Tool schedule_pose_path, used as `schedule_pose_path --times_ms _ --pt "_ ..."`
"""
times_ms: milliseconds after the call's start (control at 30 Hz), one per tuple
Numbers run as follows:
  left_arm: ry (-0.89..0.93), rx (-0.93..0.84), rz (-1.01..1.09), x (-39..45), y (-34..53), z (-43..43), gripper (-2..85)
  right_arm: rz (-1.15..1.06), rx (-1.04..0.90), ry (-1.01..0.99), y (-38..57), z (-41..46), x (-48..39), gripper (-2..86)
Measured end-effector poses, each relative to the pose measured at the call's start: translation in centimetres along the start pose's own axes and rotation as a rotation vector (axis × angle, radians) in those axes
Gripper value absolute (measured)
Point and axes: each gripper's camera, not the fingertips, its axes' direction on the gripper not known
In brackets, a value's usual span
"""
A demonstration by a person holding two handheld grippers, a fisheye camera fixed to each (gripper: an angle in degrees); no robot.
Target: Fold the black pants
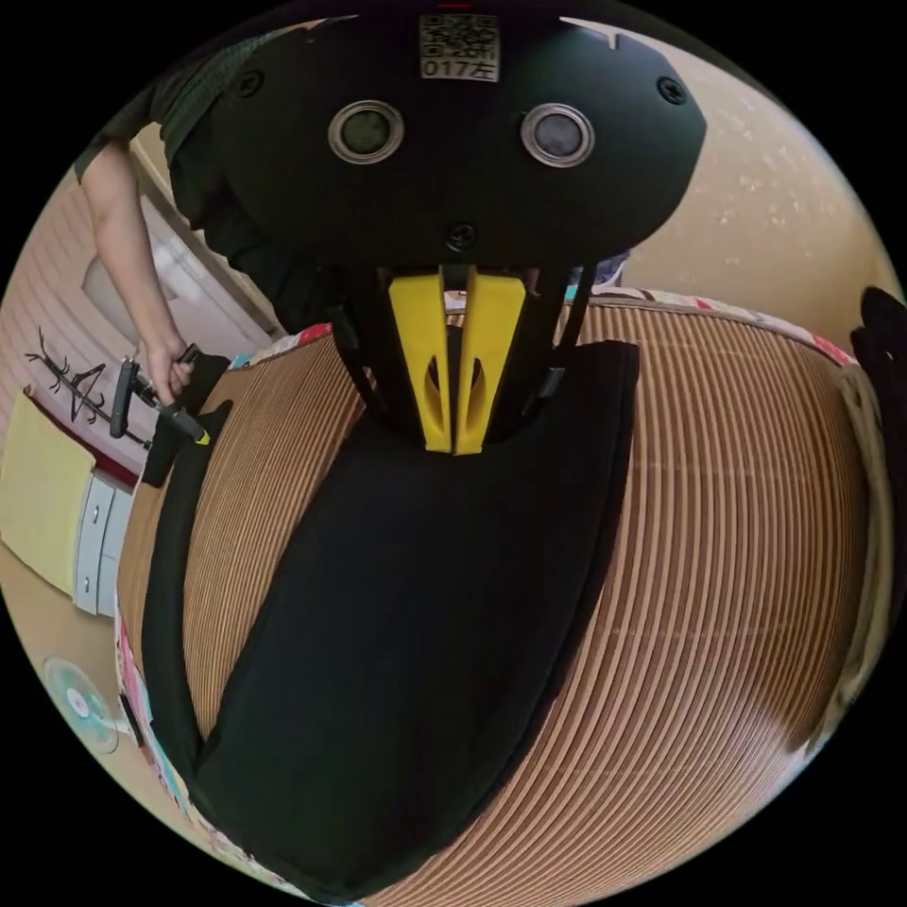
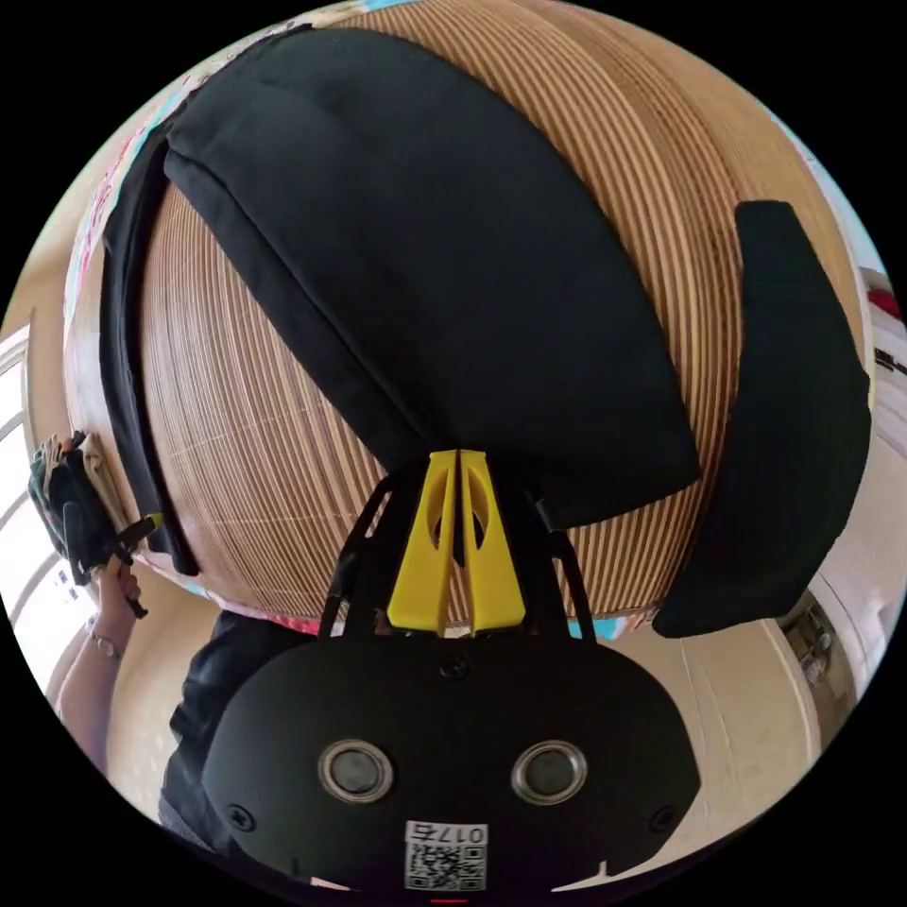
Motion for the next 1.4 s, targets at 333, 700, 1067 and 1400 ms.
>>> schedule_pose_path --times_ms 333,700,1067,1400 --pt "-0.008 -0.189 -0.022 -0.7 10.7 1.9 -1.0 -0.394 -0.359 -0.357 18.5 1.5 0.4 0.8" --pt "-0.107 -0.294 0.029 -7.3 16.5 -2.4 -1.0 -0.062 0.036 -0.287 29.1 -11.4 21.4 10.0" --pt "0.026 -0.181 -0.010 -9.4 19.9 -3.1 -0.9 -0.093 -0.142 -0.570 34.1 -13.5 32.5 2.3" --pt "0.223 0.114 0.321 3.1 18.3 -7.9 17.3 -0.489 -0.068 -1.133 41.9 -21.5 30.7 1.8"
